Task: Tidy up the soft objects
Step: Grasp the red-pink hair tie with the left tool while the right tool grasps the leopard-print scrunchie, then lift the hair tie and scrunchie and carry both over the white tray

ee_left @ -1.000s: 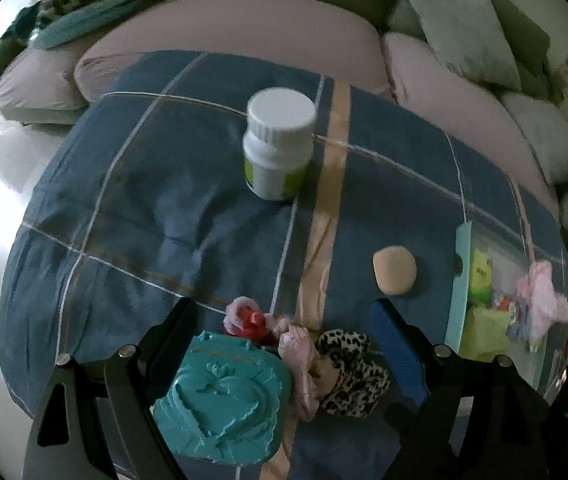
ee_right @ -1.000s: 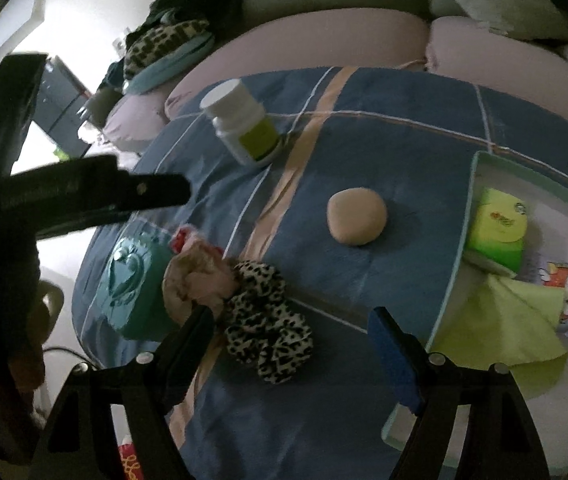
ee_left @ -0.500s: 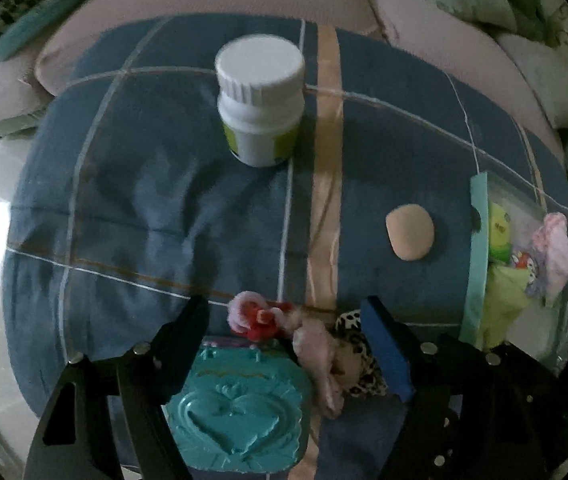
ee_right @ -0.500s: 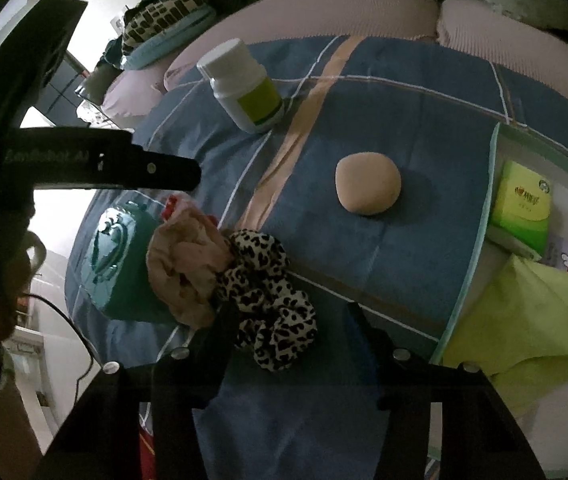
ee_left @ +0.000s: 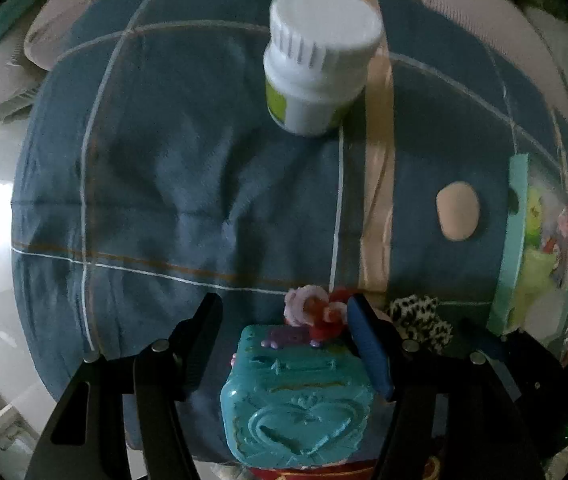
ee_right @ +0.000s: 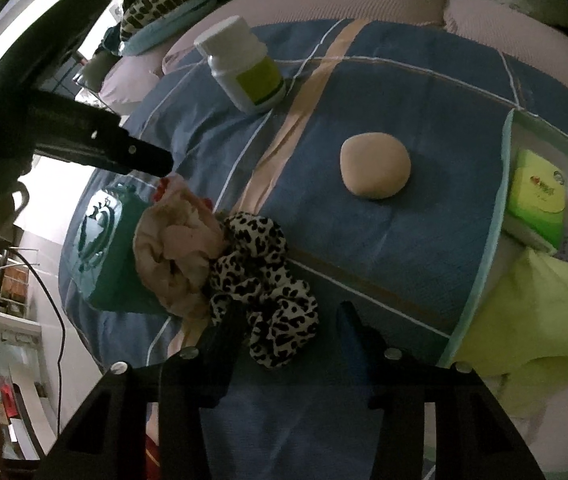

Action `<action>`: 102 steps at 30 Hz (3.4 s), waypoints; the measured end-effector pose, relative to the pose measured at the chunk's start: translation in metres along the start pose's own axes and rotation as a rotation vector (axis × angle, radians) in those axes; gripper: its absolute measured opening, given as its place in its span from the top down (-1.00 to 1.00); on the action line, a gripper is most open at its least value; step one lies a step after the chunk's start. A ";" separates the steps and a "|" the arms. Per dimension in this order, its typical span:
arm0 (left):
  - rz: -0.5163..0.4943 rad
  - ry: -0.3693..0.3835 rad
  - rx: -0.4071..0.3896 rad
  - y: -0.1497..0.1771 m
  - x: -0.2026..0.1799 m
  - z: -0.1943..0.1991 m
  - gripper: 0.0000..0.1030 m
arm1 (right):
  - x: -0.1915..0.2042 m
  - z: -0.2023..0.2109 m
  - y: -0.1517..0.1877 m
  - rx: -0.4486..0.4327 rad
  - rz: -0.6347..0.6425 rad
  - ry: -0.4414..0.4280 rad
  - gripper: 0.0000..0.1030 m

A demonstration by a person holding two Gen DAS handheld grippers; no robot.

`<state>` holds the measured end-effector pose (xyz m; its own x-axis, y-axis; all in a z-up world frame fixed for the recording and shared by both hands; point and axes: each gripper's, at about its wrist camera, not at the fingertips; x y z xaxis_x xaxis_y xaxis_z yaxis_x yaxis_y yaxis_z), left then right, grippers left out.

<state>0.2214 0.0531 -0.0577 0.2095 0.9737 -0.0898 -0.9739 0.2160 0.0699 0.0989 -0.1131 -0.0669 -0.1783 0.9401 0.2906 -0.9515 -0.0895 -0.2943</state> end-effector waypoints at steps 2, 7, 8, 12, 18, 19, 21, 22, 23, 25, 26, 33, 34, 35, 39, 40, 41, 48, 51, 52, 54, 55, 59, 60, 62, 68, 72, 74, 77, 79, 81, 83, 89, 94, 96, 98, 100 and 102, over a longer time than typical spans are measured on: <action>-0.008 0.006 0.036 -0.001 0.001 -0.008 -0.28 | 0.001 -0.003 0.001 0.011 0.007 0.005 0.04; -0.025 0.044 0.088 -0.008 -0.001 -0.020 -0.28 | 0.005 -0.012 0.001 0.036 0.024 0.011 0.12; -0.028 0.046 0.096 -0.010 -0.004 -0.022 -0.28 | 0.005 -0.013 0.001 0.038 0.026 0.009 0.13; -0.040 0.077 0.139 -0.020 -0.011 -0.033 -0.20 | 0.005 -0.017 0.001 0.049 0.027 0.006 0.24; -0.058 0.106 0.154 -0.015 -0.033 -0.046 0.02 | 0.003 -0.019 -0.001 0.044 0.022 0.001 0.40; -0.063 0.104 0.152 -0.015 -0.036 -0.046 0.05 | 0.001 -0.017 0.000 0.043 0.021 -0.004 0.42; -0.066 0.109 0.149 -0.014 -0.040 -0.047 0.13 | 0.000 -0.016 -0.001 0.040 0.021 -0.011 0.52; -0.063 0.115 0.146 -0.013 -0.042 -0.048 0.16 | -0.001 -0.015 -0.001 0.038 0.023 -0.011 0.52; -0.059 0.118 0.142 -0.008 -0.042 -0.049 0.16 | -0.001 -0.013 -0.002 0.037 0.025 -0.012 0.57; -0.056 0.124 0.136 -0.005 -0.041 -0.045 0.17 | -0.002 -0.010 -0.002 0.029 0.027 -0.018 0.63; -0.053 0.130 0.132 -0.005 -0.037 -0.042 0.18 | -0.002 -0.009 -0.002 0.023 0.027 -0.015 0.66; -0.029 0.148 0.090 -0.002 -0.014 -0.026 0.40 | -0.014 0.010 -0.006 -0.033 -0.007 -0.018 0.73; -0.031 0.144 0.087 -0.002 -0.012 -0.027 0.41 | -0.016 0.012 -0.007 -0.038 -0.011 -0.016 0.73; -0.031 0.142 0.084 -0.002 -0.011 -0.026 0.42 | -0.018 0.014 -0.007 -0.044 -0.016 -0.012 0.73; -0.028 0.142 0.058 -0.007 -0.011 -0.024 0.45 | -0.025 0.021 -0.006 -0.065 -0.035 0.003 0.73; -0.022 0.145 0.054 -0.010 -0.011 -0.026 0.46 | -0.027 0.024 -0.007 -0.072 -0.043 0.005 0.73; -0.016 0.146 0.048 -0.011 -0.011 -0.025 0.48 | -0.030 0.027 -0.007 -0.081 -0.050 0.008 0.73; 0.001 0.148 0.019 -0.016 -0.005 -0.017 0.70 | -0.042 0.035 -0.007 -0.111 -0.090 0.011 0.73; 0.013 0.144 0.008 -0.017 0.001 -0.009 0.69 | -0.044 0.037 -0.007 -0.122 -0.098 0.007 0.73; 0.012 0.134 0.007 -0.017 0.002 -0.009 0.69 | -0.044 0.037 -0.007 -0.123 -0.099 0.006 0.73; 0.008 0.120 0.011 -0.017 0.004 -0.009 0.69 | -0.045 0.036 -0.007 -0.121 -0.101 0.006 0.73; 0.007 0.115 0.017 -0.017 0.004 -0.010 0.69 | -0.045 0.035 -0.007 -0.119 -0.101 0.008 0.73; 0.015 0.127 0.028 -0.018 0.005 -0.015 0.69 | -0.042 0.031 -0.009 -0.118 -0.098 0.002 0.73; 0.016 0.124 0.031 -0.018 0.004 -0.015 0.68 | -0.042 0.030 -0.009 -0.117 -0.097 0.001 0.73; 0.011 0.107 0.045 -0.018 0.004 -0.017 0.63 | -0.043 0.030 -0.009 -0.115 -0.098 0.001 0.73; 0.005 0.092 0.060 -0.023 -0.003 -0.012 0.04 | -0.043 0.031 -0.009 -0.118 -0.101 -0.003 0.73; 0.002 0.103 0.070 -0.028 -0.007 -0.007 0.04 | -0.043 0.030 -0.008 -0.116 -0.102 -0.004 0.73; -0.004 0.108 0.075 -0.030 -0.010 -0.006 0.04 | -0.044 0.031 -0.008 -0.115 -0.103 -0.004 0.73; -0.012 0.088 0.088 -0.033 -0.015 -0.009 0.04 | -0.044 0.031 -0.008 -0.114 -0.102 -0.005 0.73; -0.014 0.077 0.098 -0.036 -0.021 -0.012 0.04 | -0.043 0.030 -0.008 -0.111 -0.103 -0.004 0.73; -0.018 0.061 0.100 -0.037 -0.027 -0.015 0.04 | -0.043 0.030 -0.009 -0.109 -0.103 -0.003 0.73; -0.019 0.035 0.102 -0.041 -0.031 -0.019 0.04 | -0.044 0.029 -0.009 -0.106 -0.104 -0.001 0.73; -0.013 0.034 0.094 -0.045 -0.043 -0.029 0.46 | -0.044 0.030 -0.009 -0.112 -0.105 0.002 0.73; -0.010 0.033 0.061 -0.040 -0.035 -0.025 0.48 | -0.045 0.032 -0.008 -0.123 -0.108 -0.001 0.73; -0.001 0.023 0.035 -0.040 -0.033 -0.018 0.48 | -0.046 0.032 -0.008 -0.123 -0.109 -0.002 0.73; 0.007 0.015 0.006 -0.038 -0.030 -0.012 0.48 | -0.046 0.034 -0.008 -0.128 -0.109 -0.005 0.73; 0.021 0.017 -0.034 -0.036 -0.026 -0.001 0.48 | -0.046 0.037 -0.007 -0.134 -0.110 -0.007 0.73; 0.019 -0.016 -0.110 -0.029 -0.027 0.018 0.48 | -0.048 0.041 -0.007 -0.147 -0.116 -0.011 0.73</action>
<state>0.2454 0.0217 -0.0399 0.1919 0.9787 -0.0732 -0.9811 0.1896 -0.0379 0.1038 -0.1711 -0.0410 -0.0731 0.9376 0.3399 -0.9190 0.0691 -0.3882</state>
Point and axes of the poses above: each gripper's, at about its wrist camera, not at the fingertips, and z roughly against the way its jaws point, x to its left, y to its underside
